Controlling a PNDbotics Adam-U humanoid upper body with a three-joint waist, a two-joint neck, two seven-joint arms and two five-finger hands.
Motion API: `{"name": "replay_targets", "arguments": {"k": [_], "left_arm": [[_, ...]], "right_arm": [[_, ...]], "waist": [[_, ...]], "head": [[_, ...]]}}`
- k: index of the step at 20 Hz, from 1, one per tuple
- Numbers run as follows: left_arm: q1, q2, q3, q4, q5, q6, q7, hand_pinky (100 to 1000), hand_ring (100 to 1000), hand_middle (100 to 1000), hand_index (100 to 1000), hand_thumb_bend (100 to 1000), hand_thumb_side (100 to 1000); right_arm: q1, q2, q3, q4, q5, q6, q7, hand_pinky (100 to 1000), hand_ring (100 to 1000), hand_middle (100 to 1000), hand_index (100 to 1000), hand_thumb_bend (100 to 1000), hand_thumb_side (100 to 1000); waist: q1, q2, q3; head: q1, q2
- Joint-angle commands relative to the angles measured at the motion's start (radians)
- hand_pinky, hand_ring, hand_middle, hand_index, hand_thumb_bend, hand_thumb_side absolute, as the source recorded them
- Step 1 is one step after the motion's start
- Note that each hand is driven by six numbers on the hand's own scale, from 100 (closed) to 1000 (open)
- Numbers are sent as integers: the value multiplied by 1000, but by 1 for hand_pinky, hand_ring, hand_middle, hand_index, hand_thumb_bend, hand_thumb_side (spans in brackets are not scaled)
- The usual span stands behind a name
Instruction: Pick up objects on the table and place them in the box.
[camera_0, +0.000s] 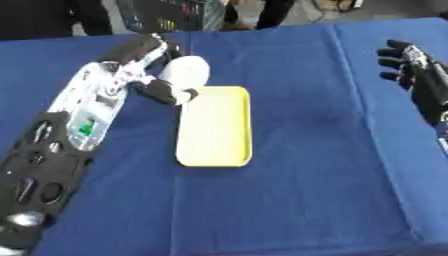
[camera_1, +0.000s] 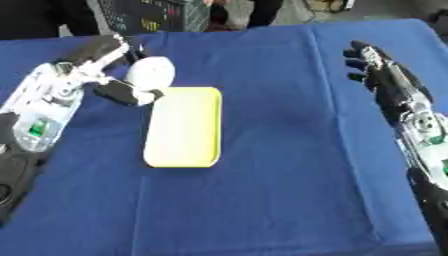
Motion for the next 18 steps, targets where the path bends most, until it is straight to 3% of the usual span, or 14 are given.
{"name": "replay_targets", "arguments": {"k": [1, 18], "left_arm": [[-29, -6, -1, 14, -16, -3, 15, 704, 588, 621, 713, 161, 257], [-32, -43, -19, 68, -41, -19, 29, 704, 586, 619, 712, 158, 265]], "right_arm": [[-17, -10, -3, -11, 5, -2, 3, 906, 931, 870, 964, 100, 866], [-18, -8, -3, -11, 4, -3, 5, 907, 931, 870, 965, 100, 866]], "waist": [[-5, -13, -1], [-7, -12, -2]], "head": [[8, -1], [7, -1]]}}
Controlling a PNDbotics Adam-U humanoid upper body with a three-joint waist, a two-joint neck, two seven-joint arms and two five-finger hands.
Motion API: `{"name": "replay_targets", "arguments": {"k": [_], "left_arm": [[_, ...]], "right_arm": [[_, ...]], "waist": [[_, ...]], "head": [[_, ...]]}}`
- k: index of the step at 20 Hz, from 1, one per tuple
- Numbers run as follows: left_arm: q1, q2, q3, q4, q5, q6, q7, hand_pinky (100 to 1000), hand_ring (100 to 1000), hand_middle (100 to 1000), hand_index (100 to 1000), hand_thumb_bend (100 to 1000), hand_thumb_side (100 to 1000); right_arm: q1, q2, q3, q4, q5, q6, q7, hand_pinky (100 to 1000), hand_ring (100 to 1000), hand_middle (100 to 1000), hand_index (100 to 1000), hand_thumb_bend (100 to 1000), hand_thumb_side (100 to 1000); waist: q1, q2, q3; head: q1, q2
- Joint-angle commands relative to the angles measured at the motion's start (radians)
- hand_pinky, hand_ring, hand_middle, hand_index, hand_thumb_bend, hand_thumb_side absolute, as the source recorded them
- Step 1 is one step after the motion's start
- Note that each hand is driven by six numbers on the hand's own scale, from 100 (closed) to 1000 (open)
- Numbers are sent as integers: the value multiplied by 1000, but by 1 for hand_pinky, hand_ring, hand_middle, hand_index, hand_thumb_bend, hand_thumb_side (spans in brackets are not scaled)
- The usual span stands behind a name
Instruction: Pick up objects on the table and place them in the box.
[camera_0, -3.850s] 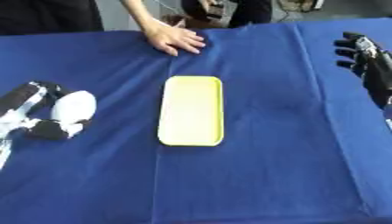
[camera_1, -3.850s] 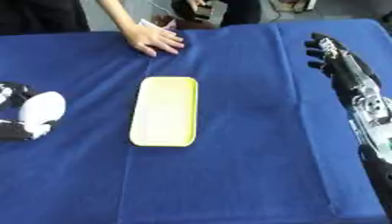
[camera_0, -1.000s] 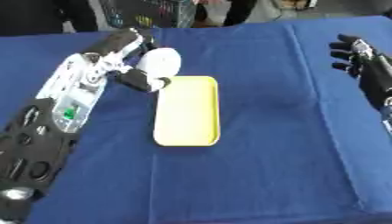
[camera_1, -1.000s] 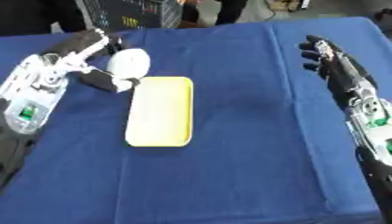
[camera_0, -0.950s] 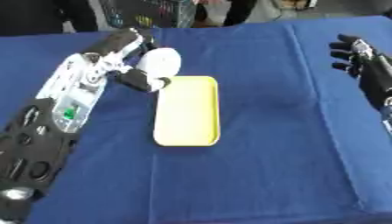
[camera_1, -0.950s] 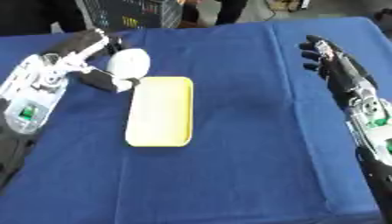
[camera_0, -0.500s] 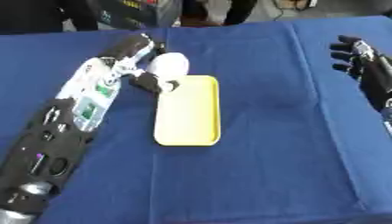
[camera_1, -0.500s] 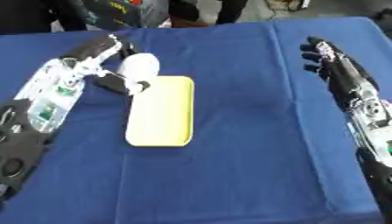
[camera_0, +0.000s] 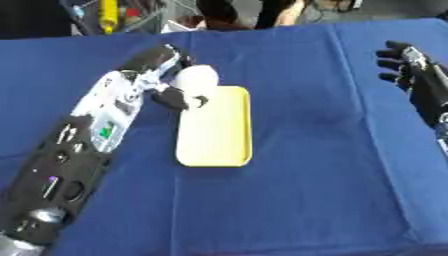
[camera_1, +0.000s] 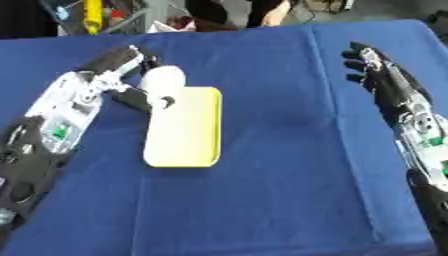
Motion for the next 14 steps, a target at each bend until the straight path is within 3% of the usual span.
{"name": "replay_targets", "arguments": {"k": [1, 14], "left_arm": [[-24, -4, -4, -9, -8, -6, 0, 705, 587, 621, 713, 167, 274], [-19, -46, -33, 15, -25, -29, 2, 709, 589, 623, 714, 176, 296]], "right_arm": [[-18, -15, -5, -11, 5, -2, 2, 907, 931, 870, 964, 100, 866], [-20, -12, -4, -11, 6, -2, 6, 907, 932, 871, 965, 100, 868]], "waist": [[-4, -12, -1], [-5, -11, -6]], "head": [[7, -1], [8, -1]]}}
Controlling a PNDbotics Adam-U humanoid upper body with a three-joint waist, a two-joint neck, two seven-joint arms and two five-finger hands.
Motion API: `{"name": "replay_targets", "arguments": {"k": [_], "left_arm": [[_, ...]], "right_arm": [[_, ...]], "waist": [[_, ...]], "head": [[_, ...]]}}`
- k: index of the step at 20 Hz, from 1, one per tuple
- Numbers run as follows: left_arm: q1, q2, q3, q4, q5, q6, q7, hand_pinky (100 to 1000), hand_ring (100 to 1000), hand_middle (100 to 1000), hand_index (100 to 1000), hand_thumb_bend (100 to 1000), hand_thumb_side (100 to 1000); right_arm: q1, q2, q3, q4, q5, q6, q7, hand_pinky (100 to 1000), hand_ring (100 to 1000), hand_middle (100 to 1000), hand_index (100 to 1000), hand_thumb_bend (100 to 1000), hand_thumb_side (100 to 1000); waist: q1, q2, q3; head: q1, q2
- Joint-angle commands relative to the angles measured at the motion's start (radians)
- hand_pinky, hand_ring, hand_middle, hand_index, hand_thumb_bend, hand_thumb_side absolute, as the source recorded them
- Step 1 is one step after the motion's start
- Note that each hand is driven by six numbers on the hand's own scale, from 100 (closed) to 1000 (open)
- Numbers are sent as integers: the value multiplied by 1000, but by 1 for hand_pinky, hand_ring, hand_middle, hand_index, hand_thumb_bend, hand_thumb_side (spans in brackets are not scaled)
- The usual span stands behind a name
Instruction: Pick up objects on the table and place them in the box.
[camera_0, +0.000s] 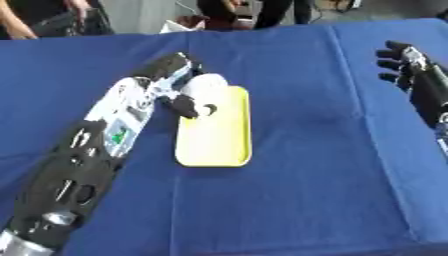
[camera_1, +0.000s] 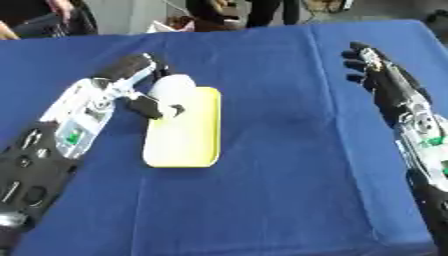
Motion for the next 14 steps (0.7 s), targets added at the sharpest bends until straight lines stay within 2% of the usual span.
{"name": "replay_targets", "arguments": {"k": [1, 14], "left_arm": [[-19, -3, -4, -7, -6, -8, 3, 709, 589, 622, 714, 176, 295], [-15, -17, -10, 7, -10, -11, 7, 709, 588, 622, 715, 172, 297]], "right_arm": [[-19, -12, -5, -11, 6, -2, 5, 907, 932, 871, 965, 100, 868], [-18, -11, -6, -11, 6, -2, 5, 907, 932, 871, 965, 100, 870]], "waist": [[-5, -12, -2], [-6, -11, 0]], "head": [[9, -1], [9, -1]]}}
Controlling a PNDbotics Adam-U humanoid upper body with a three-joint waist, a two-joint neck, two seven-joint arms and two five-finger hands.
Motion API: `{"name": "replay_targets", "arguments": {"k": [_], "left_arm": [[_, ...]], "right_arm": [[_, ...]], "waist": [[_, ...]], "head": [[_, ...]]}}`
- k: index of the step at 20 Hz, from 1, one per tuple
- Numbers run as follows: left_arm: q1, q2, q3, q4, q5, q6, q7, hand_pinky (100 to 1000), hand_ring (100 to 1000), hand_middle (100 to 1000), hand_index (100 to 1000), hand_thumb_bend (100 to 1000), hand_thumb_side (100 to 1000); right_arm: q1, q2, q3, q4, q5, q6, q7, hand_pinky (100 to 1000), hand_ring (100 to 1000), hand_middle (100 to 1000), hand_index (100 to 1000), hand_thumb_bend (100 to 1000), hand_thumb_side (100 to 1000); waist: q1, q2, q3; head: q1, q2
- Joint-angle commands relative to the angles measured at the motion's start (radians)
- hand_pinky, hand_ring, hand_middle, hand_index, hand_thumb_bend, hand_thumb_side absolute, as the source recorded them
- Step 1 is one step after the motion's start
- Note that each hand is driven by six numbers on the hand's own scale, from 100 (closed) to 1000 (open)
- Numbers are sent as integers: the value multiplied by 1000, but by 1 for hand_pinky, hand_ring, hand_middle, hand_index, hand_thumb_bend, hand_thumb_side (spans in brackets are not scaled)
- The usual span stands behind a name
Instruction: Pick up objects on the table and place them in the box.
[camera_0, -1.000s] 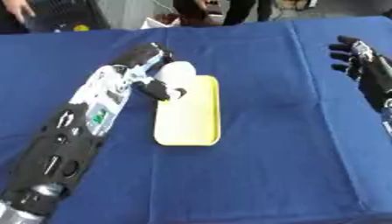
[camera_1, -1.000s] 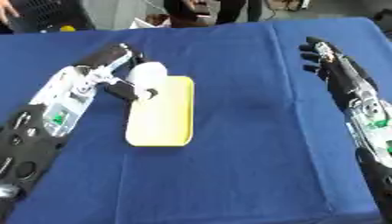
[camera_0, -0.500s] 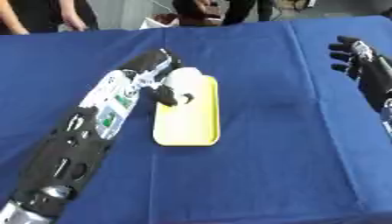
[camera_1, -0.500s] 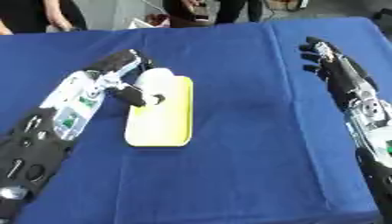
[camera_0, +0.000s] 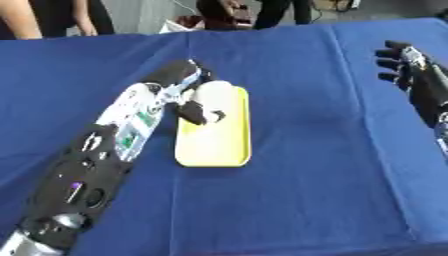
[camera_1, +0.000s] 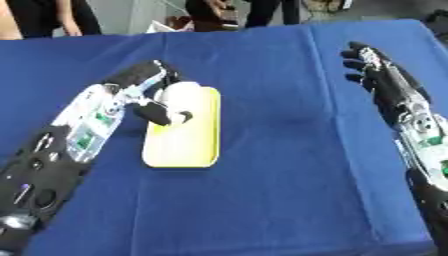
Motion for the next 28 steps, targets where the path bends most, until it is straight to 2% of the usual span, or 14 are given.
{"name": "replay_targets", "arguments": {"k": [1, 9, 14, 15, 16, 17, 18, 19, 20, 21, 22, 24, 25, 28], "left_arm": [[-15, -1, 2, -6, -3, -1, 9, 710, 588, 622, 714, 174, 296], [-10, -18, -14, 24, -33, -14, 34, 720, 597, 629, 721, 195, 302], [-5, -25, -16, 44, -41, -23, 48, 735, 649, 679, 766, 269, 340], [-5, -26, -19, 47, -45, -27, 51, 730, 639, 672, 760, 255, 331], [-4, -27, -20, 50, -50, -30, 54, 744, 688, 714, 794, 370, 414], [-3, -28, -23, 52, -55, -36, 57, 743, 686, 712, 792, 358, 405], [-1, -29, -25, 55, -60, -42, 60, 754, 714, 742, 821, 452, 486], [0, -30, -27, 57, -66, -48, 63, 755, 716, 744, 822, 457, 490], [2, -31, -28, 60, -71, -53, 66, 764, 737, 759, 836, 526, 542], [4, -31, -29, 62, -78, -58, 69, 762, 732, 756, 832, 497, 566], [5, -31, -29, 63, -84, -62, 72, 777, 753, 775, 855, 580, 583], [7, -31, -30, 65, -99, -71, 75, 785, 765, 788, 872, 608, 599], [8, -31, -30, 66, -106, -75, 75, 791, 775, 799, 883, 670, 645], [9, -30, -29, 70, -123, -87, 72, 799, 785, 805, 887, 708, 655]], "right_arm": [[-16, -11, -8, -11, 6, -2, 5, 907, 932, 871, 965, 100, 870], [-17, -10, -7, -11, 7, -2, 7, 908, 932, 871, 965, 100, 871], [-18, -10, -7, -11, 7, -2, 8, 908, 932, 871, 965, 100, 871], [-18, -9, -7, -11, 7, -2, 8, 908, 932, 871, 965, 100, 871], [-18, -9, -7, -12, 7, -2, 8, 907, 932, 871, 966, 100, 871], [-19, -9, -7, -12, 7, -2, 8, 907, 932, 871, 965, 100, 871], [-19, -10, -7, -12, 7, -2, 8, 907, 932, 871, 965, 100, 871], [-19, -10, -7, -12, 7, -2, 8, 907, 932, 871, 965, 100, 871], [-19, -10, -7, -12, 7, -2, 8, 907, 932, 871, 965, 100, 871], [-19, -10, -7, -12, 7, -2, 8, 907, 932, 871, 965, 100, 878], [-19, -10, -7, -13, 7, -2, 8, 907, 932, 871, 965, 100, 871], [-19, -10, -7, -13, 7, -2, 8, 907, 932, 871, 965, 100, 871], [-19, -10, -7, -13, 7, -2, 8, 907, 932, 871, 965, 100, 871], [-18, -9, -7, -13, 7, -2, 8, 907, 932, 871, 965, 100, 871]], "waist": [[-5, -11, 1], [-6, -10, -1], [-5, -10, -2], [-5, -10, -2], [-5, -10, -3], [-5, -9, -3], [-5, -9, -3], [-6, -9, -3], [-6, -9, -2], [-6, -9, -2], [-6, -8, -2], [-6, -8, -2], [-6, -8, -2], [-6, -8, -1]], "head": [[9, -1], [13, -1], [13, -1], [13, -1], [13, -1], [13, -1], [13, -1], [13, -1], [14, -1], [14, -1], [14, -1], [15, -1], [15, -1], [15, -1]]}}
